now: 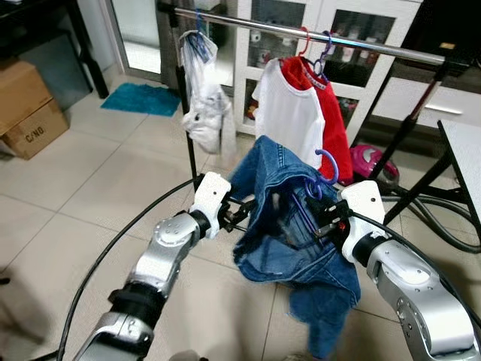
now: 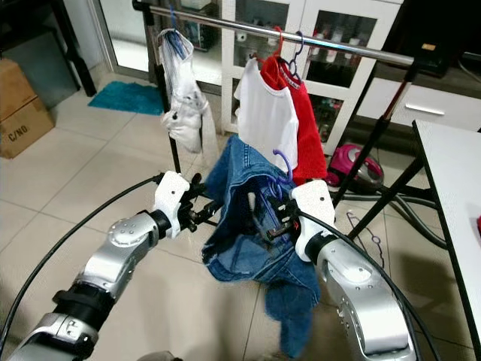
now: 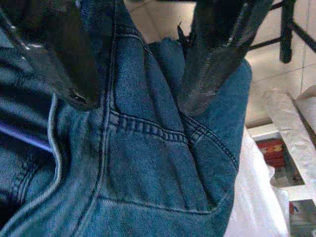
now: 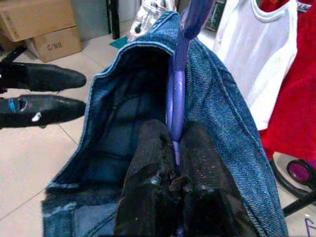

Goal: Hang hanger

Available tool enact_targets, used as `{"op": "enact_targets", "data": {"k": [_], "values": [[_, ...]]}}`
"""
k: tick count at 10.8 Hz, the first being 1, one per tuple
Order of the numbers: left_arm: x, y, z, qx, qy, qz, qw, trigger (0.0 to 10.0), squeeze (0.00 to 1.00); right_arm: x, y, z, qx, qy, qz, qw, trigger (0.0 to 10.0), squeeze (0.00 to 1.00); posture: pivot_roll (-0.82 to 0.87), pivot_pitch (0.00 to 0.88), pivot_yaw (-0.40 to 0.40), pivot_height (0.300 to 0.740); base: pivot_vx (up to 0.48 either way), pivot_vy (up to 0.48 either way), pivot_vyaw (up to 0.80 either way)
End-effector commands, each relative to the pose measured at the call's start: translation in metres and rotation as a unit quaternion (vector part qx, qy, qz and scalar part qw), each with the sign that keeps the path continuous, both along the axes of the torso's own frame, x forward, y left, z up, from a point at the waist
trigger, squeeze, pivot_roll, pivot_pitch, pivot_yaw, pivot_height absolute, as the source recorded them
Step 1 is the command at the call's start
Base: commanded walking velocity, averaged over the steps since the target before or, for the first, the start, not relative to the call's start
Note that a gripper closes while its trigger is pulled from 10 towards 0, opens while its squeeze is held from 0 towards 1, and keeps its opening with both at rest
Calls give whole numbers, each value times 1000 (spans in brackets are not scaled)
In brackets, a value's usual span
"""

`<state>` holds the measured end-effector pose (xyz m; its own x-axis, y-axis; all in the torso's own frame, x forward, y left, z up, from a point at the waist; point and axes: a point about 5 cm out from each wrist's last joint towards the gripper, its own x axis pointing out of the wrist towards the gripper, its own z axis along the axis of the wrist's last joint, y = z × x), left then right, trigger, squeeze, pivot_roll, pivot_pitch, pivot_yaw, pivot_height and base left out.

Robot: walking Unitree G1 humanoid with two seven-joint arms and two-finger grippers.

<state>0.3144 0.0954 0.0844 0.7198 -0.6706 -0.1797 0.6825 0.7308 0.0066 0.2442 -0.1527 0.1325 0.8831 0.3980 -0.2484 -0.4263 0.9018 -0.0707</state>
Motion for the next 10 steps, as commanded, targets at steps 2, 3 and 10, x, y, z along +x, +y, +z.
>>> {"op": "enact_targets", "data": {"k": [2,3,10], "values": [[0,-6,5,-50,0,-34,998,0,0,1,4,15,8,-28,12,999,0,0,-19,0,-18,740,0,0,0],[0,-5,3,-41,3,-40,998,0,0,1,4,16,8,-28,13,999,0,0,-20,0,-16,740,0,0,0],[5,4,9,-58,9,-125,990,0,0,1,6,19,11,-34,17,999,0,0,-24,0,-10,740,0,0,0]]}}
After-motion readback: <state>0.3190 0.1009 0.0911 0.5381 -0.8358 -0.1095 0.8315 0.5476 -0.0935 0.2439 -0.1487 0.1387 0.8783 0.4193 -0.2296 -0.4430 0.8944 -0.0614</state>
